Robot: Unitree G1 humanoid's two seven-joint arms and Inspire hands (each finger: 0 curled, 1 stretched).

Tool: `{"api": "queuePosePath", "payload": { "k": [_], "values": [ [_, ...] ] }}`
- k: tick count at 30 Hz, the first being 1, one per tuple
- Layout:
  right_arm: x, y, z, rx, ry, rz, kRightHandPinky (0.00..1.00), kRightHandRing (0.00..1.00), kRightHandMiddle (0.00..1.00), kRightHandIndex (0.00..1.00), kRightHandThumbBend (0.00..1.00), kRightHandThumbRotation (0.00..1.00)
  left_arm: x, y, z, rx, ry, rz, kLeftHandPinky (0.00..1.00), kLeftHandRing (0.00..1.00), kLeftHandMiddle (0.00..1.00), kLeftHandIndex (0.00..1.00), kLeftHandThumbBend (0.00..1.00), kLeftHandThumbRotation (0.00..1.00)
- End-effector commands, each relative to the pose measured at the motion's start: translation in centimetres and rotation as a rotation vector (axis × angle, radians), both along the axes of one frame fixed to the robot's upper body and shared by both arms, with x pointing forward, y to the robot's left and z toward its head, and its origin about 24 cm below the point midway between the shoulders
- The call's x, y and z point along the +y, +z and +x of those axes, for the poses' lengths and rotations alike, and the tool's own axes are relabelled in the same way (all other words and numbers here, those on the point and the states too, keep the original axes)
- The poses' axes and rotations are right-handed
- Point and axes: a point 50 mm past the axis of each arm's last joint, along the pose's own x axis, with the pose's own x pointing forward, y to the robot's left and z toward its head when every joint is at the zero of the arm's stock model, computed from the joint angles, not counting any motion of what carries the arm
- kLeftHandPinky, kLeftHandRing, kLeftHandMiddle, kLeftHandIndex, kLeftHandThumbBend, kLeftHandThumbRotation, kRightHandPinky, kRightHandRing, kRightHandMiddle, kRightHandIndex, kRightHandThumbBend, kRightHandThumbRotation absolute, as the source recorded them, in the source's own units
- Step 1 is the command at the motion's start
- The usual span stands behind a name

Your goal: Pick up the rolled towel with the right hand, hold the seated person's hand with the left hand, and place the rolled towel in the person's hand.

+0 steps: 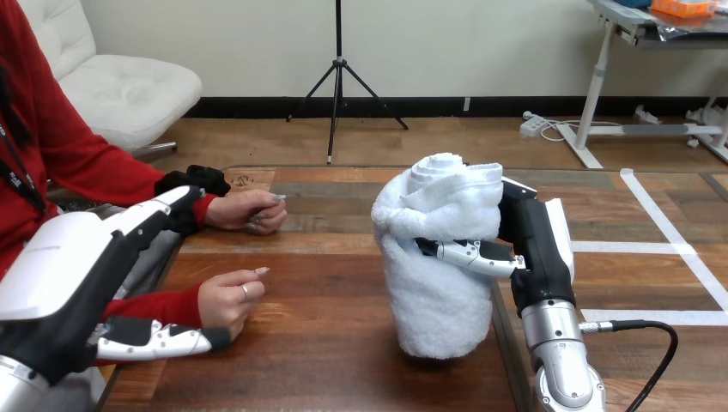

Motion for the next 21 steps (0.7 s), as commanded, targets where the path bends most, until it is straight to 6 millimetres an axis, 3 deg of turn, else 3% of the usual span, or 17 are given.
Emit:
{"api": "queuePosePath", "payload": {
  "k": [1,21],
  "values": [
    [0.6,3.3,1.8,-0.148,0.008,0.055,0.28,0.32,0.40,0.47,0.84,0.00,1.0,1.1,1.0,0.001,0.009,0.059,0.69,0.80,0.87,0.89,1.00,0.39],
    [0.3,4.0,1.9,-0.192,0.016,0.080,0.28,0.32,0.41,0.47,0.84,0.00,2.4,0.7,2.1,0.115,0.042,0.183,0.72,0.80,0.84,0.86,1.00,0.35]
  ]
}}
